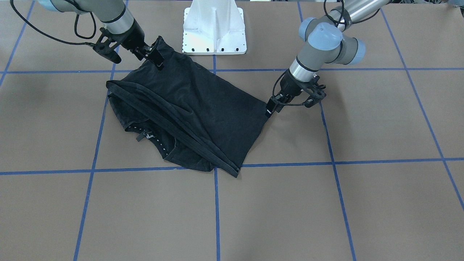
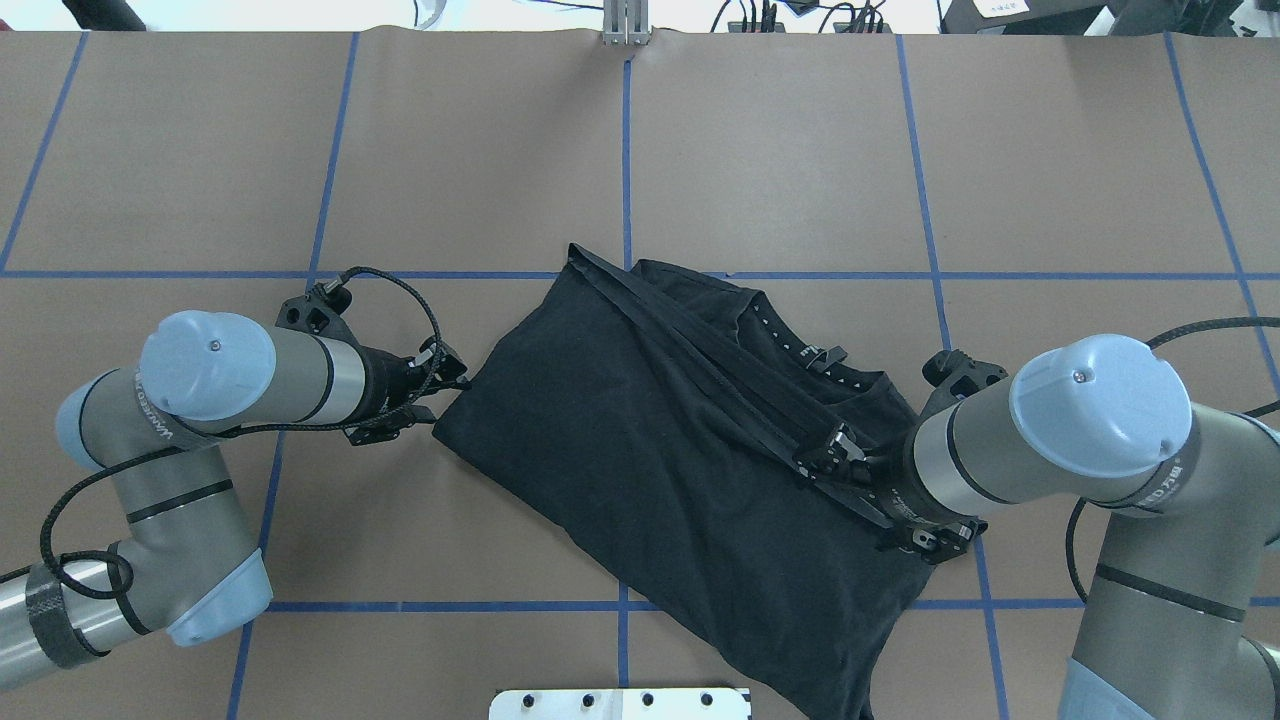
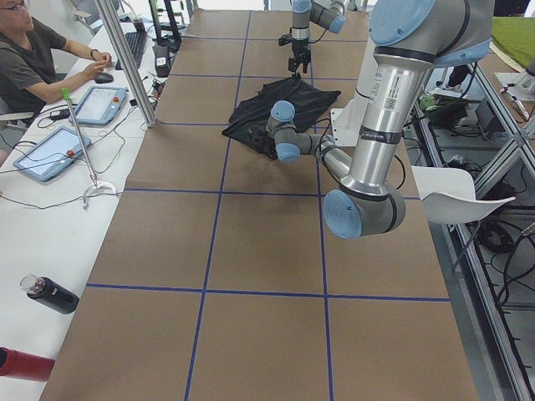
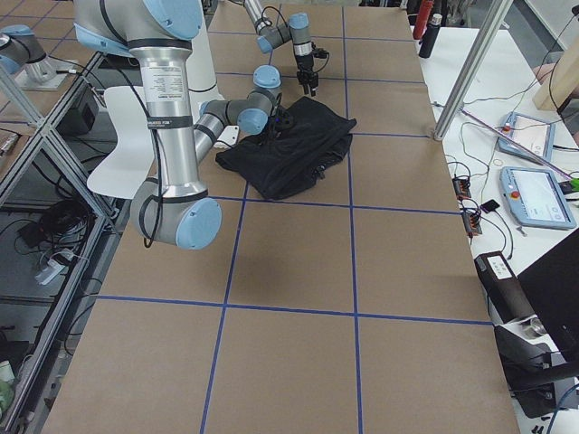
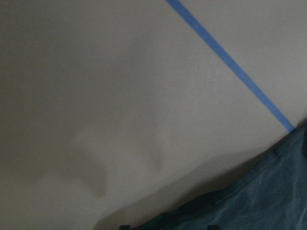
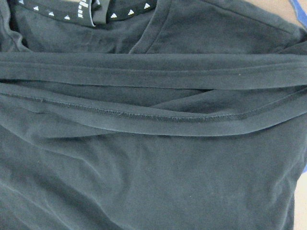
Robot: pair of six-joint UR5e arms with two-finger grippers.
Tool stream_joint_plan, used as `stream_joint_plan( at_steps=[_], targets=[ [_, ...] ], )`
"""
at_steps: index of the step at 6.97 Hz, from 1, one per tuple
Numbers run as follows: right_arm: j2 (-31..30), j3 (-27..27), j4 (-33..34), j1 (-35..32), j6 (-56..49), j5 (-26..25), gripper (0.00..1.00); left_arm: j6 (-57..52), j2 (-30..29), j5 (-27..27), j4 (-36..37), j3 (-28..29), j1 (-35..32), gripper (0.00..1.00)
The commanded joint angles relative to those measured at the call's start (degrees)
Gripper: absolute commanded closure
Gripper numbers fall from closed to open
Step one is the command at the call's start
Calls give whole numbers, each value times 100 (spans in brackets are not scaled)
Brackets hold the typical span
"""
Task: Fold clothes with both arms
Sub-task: 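Move the left gripper to the shirt's side edge while the right holds the collar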
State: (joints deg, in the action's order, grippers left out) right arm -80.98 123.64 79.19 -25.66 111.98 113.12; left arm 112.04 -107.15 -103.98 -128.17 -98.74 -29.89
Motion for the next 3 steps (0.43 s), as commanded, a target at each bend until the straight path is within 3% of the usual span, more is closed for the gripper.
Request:
stream_joint_plan(
  at_steps=[1,3],
  targets=[
    [3,-15,0,-1,-1,-27,0,19,19,18,55,47,88,38],
    [108,-103,0,-1,-1,-27,0,19,10,10,222,12,106,38]
  ],
)
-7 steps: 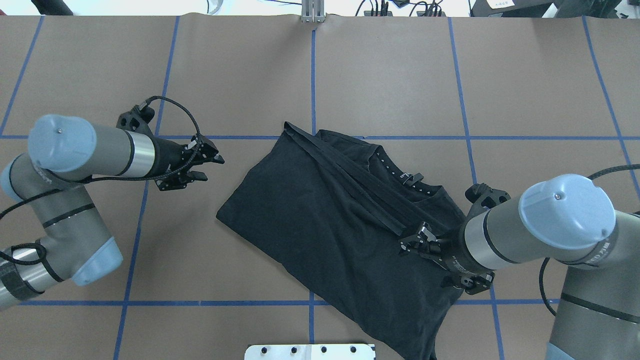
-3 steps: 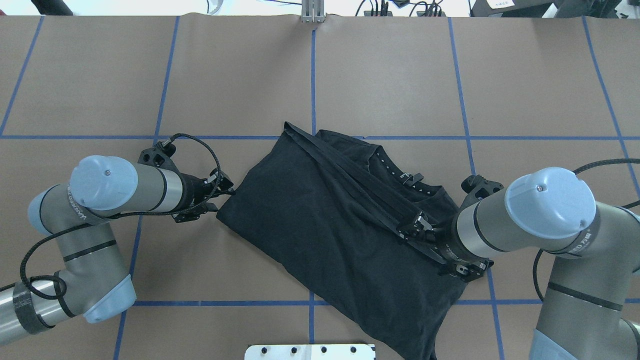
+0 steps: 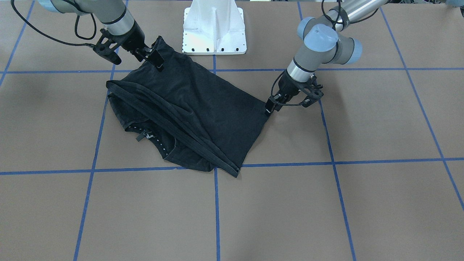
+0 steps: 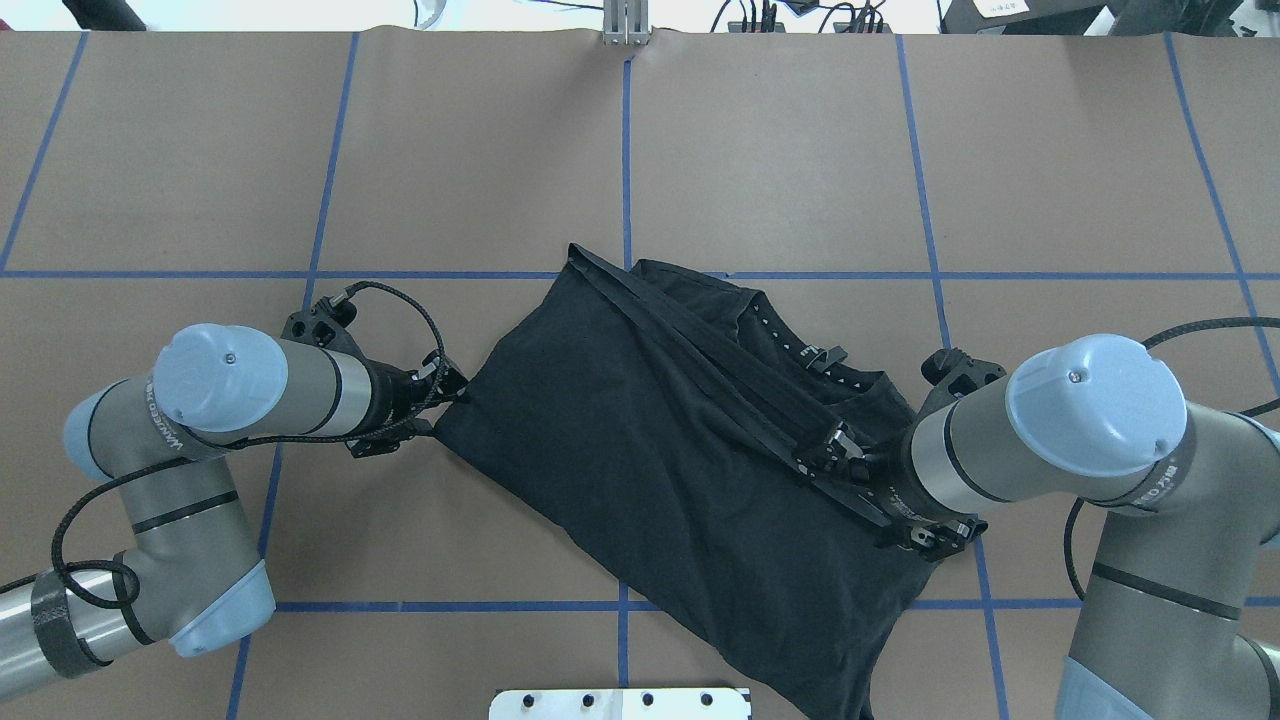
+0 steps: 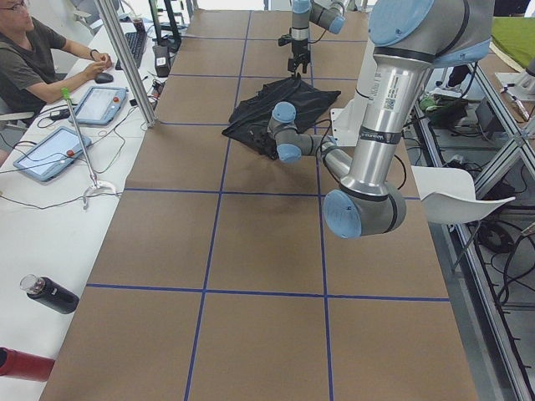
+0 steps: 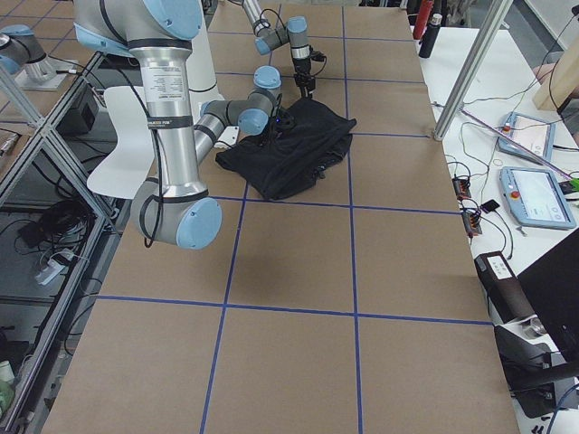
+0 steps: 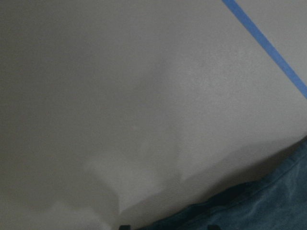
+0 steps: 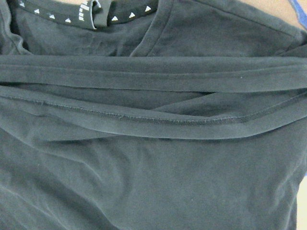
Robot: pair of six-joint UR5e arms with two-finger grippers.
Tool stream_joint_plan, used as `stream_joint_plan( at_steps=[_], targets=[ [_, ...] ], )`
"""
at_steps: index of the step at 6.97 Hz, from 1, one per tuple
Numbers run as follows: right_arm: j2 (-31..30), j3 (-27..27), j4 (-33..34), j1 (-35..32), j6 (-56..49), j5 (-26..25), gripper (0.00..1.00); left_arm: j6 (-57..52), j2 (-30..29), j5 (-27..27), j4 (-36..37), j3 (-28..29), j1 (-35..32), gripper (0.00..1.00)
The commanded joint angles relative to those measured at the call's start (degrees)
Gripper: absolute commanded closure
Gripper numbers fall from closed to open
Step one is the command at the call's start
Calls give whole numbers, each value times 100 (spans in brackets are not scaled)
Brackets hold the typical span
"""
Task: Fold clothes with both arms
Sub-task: 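Move the left gripper to the shirt's side edge while the right holds the collar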
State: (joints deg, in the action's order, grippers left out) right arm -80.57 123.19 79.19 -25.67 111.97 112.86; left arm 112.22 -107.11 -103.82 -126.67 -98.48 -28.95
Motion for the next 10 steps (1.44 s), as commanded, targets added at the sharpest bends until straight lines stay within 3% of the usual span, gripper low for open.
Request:
stream_joint_plan(
  at_steps=[1,7,8,9,10],
  targets=[
    [120,-94,0,-8,0,-1,0,1,14,-6,107,-48,21,38],
    [129,-111,9,-8,0,-1,0,10,14,-15,231,13,144,41],
    [129,-111,0,-17,0,-1,0,10,32,-15,231,13,144,61],
    [129,-111,9,-9,0,-1,0,62,32,-15,231,4,144,100],
    [129,-111,9,-26,0,-1,0,63,32,-15,239,-48,144,100]
  ],
)
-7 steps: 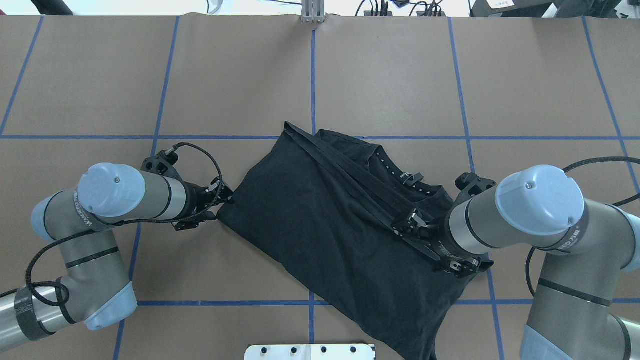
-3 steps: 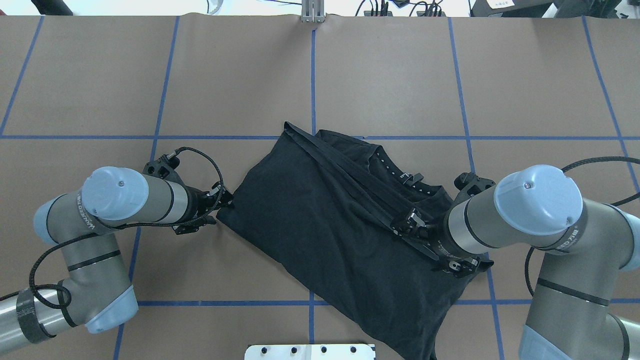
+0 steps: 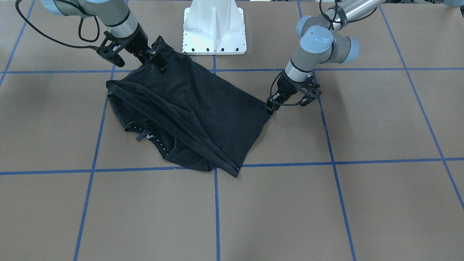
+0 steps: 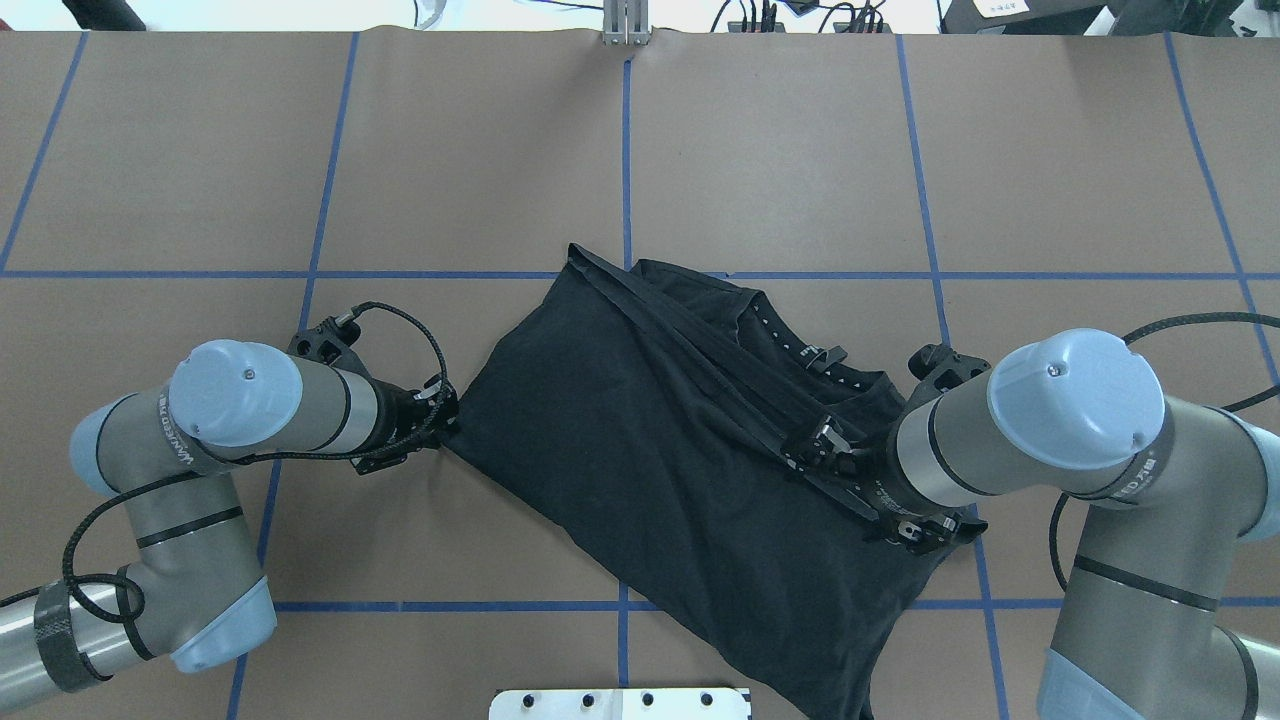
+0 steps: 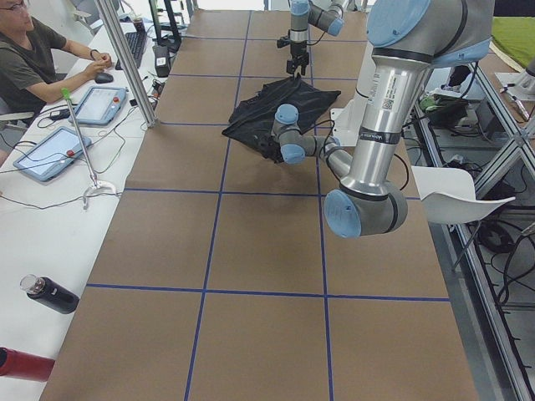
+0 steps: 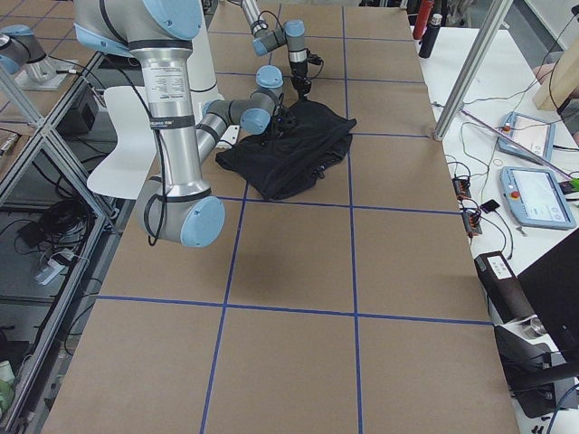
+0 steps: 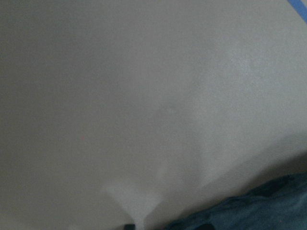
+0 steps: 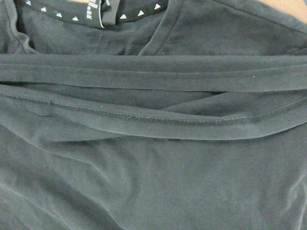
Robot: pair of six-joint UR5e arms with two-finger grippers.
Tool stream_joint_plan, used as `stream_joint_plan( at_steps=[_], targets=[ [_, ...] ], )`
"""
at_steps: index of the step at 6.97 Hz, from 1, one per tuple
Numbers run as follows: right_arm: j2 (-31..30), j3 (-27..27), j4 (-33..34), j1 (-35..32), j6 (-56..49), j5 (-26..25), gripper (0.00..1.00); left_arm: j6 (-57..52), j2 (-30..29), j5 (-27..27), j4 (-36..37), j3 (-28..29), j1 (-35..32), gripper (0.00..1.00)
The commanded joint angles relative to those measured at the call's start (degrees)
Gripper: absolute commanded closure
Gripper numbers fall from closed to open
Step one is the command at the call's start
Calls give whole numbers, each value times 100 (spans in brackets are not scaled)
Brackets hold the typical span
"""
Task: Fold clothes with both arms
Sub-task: 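Move the left gripper to the shirt's side edge while the right holds the collar, then pull the shirt edge away from the robot with the left gripper while the right releases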
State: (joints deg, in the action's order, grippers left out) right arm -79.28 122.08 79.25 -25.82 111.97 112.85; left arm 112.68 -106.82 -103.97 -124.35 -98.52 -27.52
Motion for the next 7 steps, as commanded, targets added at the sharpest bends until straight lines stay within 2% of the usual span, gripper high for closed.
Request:
stream_joint_plan(
  at_steps=[1,3,5,6,7],
  targets=[
    [0,0,2,-29,0,0,0,8,4,-10,138,-149,-8,100],
    [0,9,2,-29,9,9,0,-123,-14,-45,559,-430,-52,100],
    [0,9,2,-90,9,9,0,-1339,-101,-10,518,-326,-488,100],
    [0,17,2,-99,9,9,0,-1920,-606,-27,482,214,-1057,100],
    [-9,9,2,-117,9,9,0,-2239,-1325,-27,378,1150,-1445,100]
  ],
)
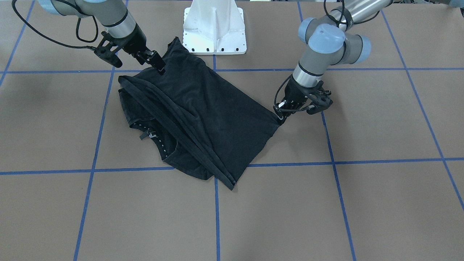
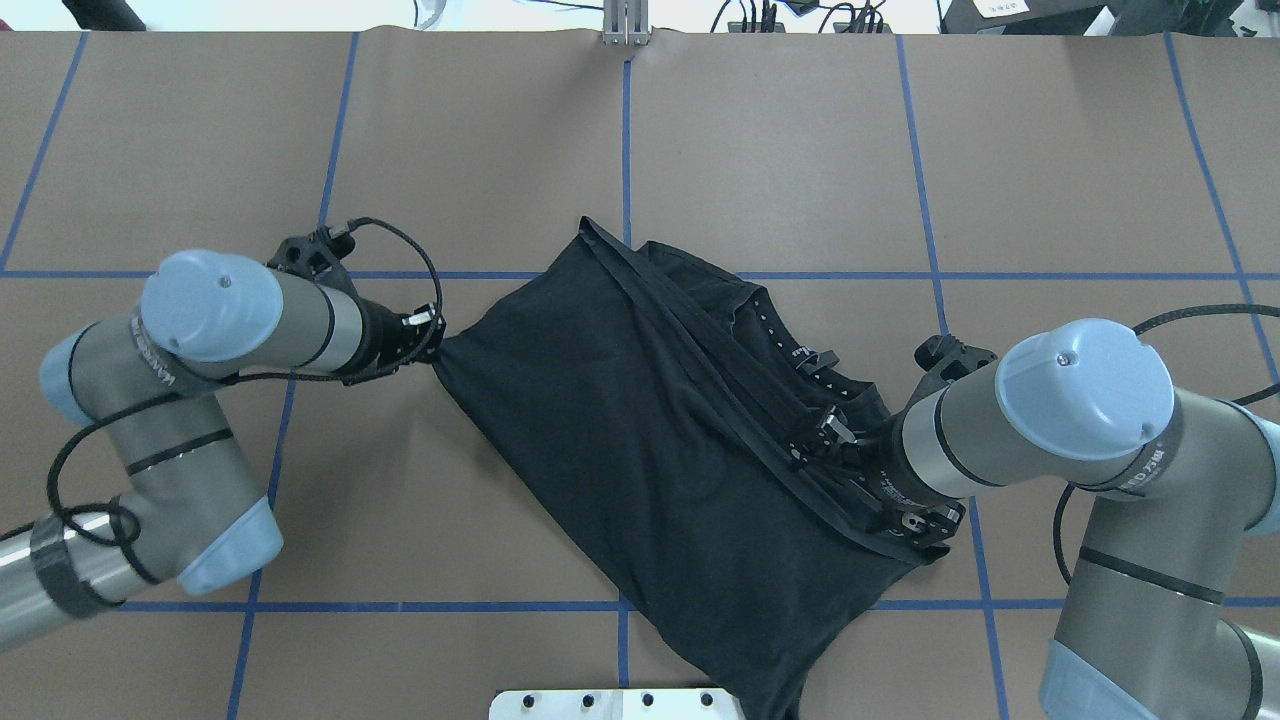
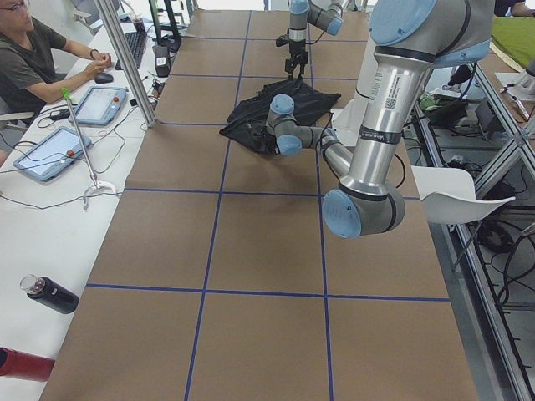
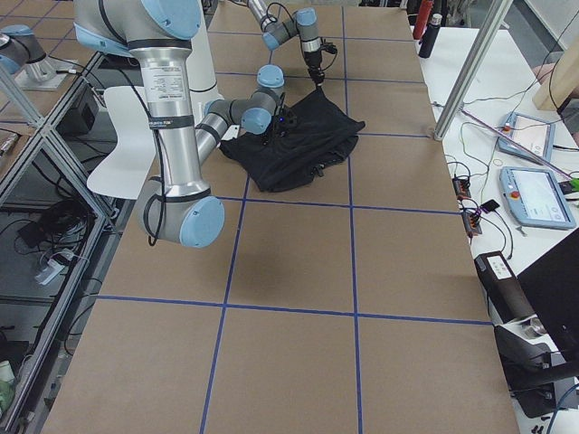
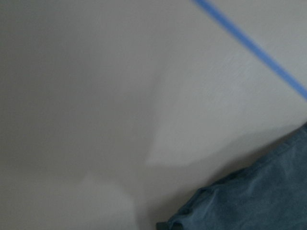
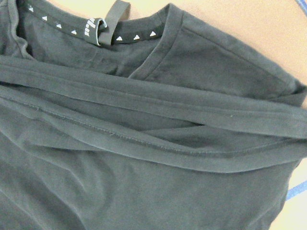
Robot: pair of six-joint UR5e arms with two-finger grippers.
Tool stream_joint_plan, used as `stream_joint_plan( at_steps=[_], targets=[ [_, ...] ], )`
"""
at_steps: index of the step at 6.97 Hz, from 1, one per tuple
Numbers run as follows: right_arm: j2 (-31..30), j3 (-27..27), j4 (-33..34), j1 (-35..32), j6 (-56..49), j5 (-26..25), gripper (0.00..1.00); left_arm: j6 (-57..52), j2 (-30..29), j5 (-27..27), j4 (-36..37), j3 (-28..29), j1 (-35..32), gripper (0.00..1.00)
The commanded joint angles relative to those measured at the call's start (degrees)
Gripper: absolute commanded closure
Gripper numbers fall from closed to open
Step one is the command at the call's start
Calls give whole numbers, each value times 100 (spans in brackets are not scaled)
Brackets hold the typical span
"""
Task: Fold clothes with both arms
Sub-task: 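Pull the shirt edge away from the robot with the left gripper while the right releases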
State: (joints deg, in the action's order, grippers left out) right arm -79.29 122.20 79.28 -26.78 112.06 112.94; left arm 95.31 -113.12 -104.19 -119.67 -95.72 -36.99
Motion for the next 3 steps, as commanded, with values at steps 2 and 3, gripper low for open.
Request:
stream_joint_plan(
  at_steps=[2,3],
  targets=[
    [-16,-4,0,-177,-9,-9,0,-968,-1499,-5,-1571,2673,-1019,100],
    [-16,-12,0,-230,-9,-9,0,-1136,-2234,-5,-1777,3629,-1169,100]
  ],
)
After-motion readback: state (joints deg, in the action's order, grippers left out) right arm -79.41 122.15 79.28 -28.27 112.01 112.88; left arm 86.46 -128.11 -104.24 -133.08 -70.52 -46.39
